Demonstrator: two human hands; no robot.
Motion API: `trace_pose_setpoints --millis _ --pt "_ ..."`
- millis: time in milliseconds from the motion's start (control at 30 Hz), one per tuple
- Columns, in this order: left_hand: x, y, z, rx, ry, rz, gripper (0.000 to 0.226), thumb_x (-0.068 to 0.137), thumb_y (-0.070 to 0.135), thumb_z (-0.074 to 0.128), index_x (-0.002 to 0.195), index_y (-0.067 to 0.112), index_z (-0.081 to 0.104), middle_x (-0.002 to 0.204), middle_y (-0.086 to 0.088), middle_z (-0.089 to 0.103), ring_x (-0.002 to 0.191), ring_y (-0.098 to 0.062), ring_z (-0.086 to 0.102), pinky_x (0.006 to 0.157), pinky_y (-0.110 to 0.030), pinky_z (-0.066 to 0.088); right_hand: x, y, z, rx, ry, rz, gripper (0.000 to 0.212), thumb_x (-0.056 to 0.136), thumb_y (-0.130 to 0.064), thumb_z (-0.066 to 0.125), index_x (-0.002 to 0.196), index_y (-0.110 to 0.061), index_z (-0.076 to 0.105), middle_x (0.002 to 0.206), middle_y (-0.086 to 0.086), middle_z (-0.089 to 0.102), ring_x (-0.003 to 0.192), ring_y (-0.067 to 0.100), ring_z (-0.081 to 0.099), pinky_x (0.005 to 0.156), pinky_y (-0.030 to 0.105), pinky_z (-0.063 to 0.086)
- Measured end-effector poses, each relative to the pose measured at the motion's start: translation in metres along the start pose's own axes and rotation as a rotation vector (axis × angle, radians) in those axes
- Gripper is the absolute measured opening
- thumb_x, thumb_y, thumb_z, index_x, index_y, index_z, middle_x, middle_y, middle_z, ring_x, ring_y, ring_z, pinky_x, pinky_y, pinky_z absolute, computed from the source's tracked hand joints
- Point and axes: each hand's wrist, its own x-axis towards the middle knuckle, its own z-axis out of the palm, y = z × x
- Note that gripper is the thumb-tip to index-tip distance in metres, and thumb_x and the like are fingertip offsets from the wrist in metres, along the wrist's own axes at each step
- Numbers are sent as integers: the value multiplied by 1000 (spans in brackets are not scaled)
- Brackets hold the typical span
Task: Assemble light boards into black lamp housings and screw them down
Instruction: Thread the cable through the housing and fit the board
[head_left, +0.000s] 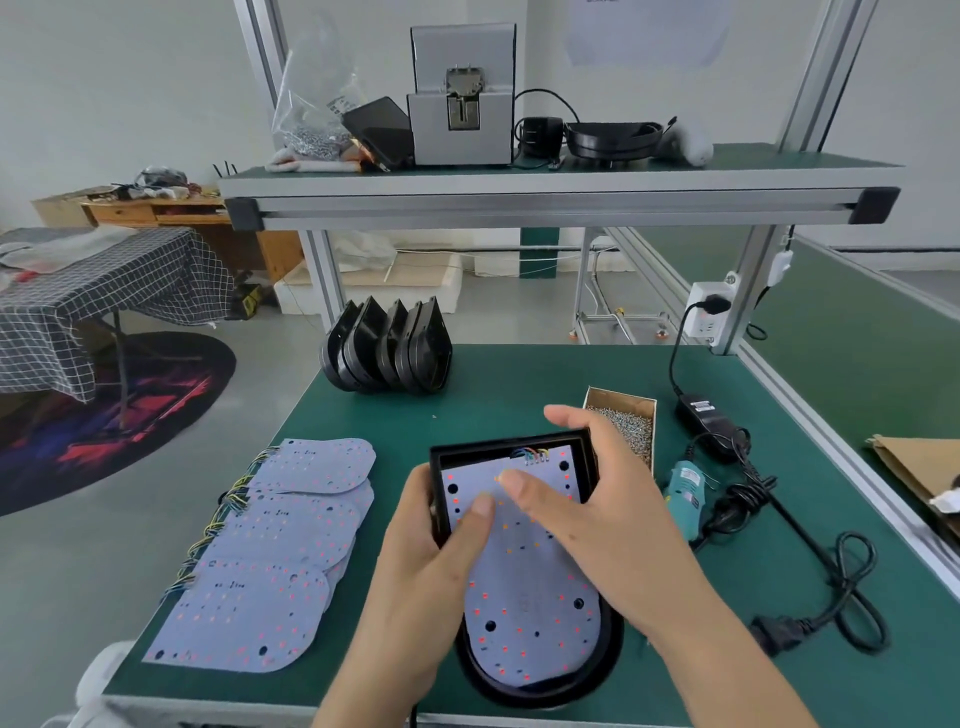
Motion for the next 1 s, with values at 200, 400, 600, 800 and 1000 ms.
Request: trace_pose_setpoints --millis 200,400,600,800,1000 --pt "-2 1 3 -45 46 -17 26 100 46 56 120 33 67 126 -1 73 122 -23 68 104 -53 50 -3 -5 0 -54 4 -25 55 84 -56 79 131 -53 51 128 -46 49 122 -28 36 87 -7 29" --pt "0 6 2 11 104 -31 35 98 56 55 115 28 68 115 -1 76 113 -25 71 100 -58 53 -5 -8 1 19 -27 -18 45 87 -46 79 126 -52 57 121 -32 61 116 -10 56 87 10 44" --pt "0 7 0 51 166 -26 32 93 57 65 107 29 71 104 0 79 100 -26 75 91 -58 58 -6 -7 6 55 -15 -65 29 94 -35 75 119 -42 62 114 -31 65 108 -5 62 83 5 43" --pt "0 10 0 74 217 -30 26 88 54 68 101 32 74 99 2 80 96 -22 76 88 -55 61 -5 -5 9 79 -25 -76 26 96 -30 73 117 -41 62 112 -26 67 104 -1 65 82 8 45" --pt "-1 11 2 183 270 0 34 89 64 64 95 31 71 89 5 78 86 -19 75 75 -47 61 -3 -4 9 124 -29 -70 21 96 -28 74 112 -38 64 99 -20 72 91 2 69 74 8 46"
